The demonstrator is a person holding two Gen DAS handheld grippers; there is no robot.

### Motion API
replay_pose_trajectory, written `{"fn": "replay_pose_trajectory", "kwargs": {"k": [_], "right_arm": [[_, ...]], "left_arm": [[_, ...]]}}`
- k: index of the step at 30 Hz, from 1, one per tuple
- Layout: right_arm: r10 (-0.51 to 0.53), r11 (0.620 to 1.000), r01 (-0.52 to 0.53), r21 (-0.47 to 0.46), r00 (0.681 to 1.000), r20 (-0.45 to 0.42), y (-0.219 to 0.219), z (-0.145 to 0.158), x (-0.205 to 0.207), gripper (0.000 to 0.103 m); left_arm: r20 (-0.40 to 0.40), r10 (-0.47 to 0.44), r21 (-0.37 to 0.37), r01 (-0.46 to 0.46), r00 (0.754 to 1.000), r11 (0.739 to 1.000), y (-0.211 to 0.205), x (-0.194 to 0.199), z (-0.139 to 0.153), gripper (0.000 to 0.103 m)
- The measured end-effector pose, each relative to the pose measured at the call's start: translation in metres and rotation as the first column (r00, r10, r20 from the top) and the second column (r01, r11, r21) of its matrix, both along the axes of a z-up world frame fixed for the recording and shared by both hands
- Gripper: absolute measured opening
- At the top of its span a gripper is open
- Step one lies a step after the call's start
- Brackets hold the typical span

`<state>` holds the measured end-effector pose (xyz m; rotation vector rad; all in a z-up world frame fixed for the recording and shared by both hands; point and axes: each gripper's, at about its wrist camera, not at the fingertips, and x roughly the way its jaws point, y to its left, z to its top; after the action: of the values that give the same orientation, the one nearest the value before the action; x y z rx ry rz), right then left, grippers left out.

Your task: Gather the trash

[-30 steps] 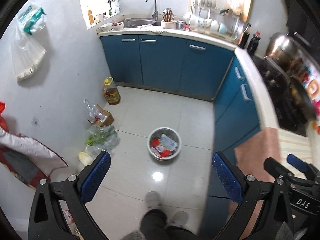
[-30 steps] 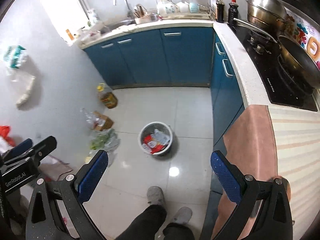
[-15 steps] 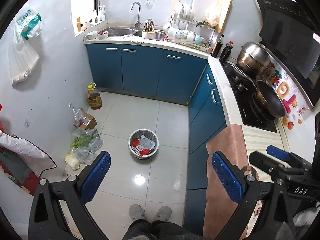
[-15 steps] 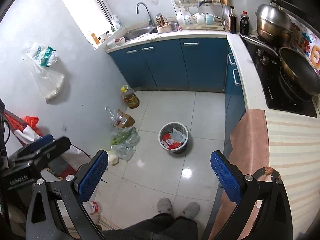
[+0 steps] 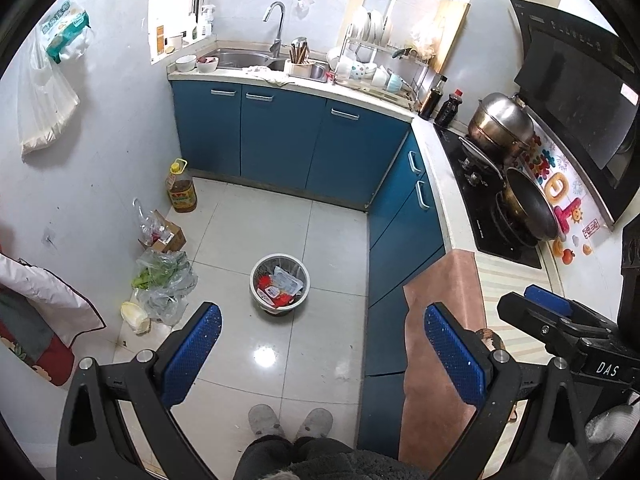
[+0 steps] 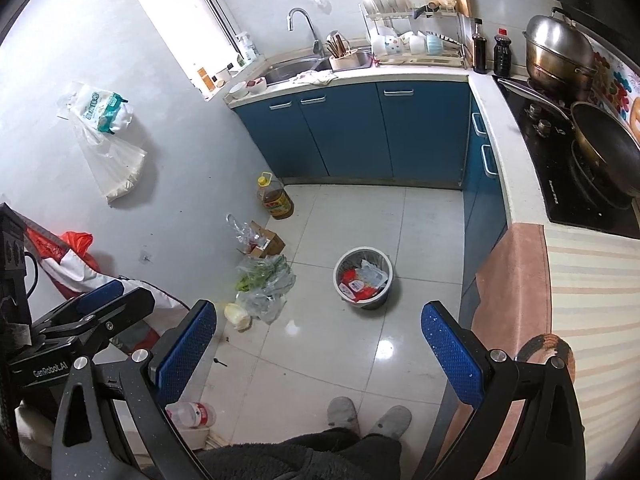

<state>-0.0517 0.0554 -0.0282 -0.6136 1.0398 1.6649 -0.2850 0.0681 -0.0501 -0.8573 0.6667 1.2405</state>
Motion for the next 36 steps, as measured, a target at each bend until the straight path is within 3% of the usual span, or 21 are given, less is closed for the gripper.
{"fn": "replay_pose_trajectory", "kwargs": {"k": [36], "right_arm": [[0.026,0.998,-0.028,-0.053,0.999,-0.032,0.001,-0.015,0.004,0.103]], "left_arm": [[0.026,-0.02,-0.061,0.022,0.999,0.998,-0.003,0.015,-0.007,0.103]]}}
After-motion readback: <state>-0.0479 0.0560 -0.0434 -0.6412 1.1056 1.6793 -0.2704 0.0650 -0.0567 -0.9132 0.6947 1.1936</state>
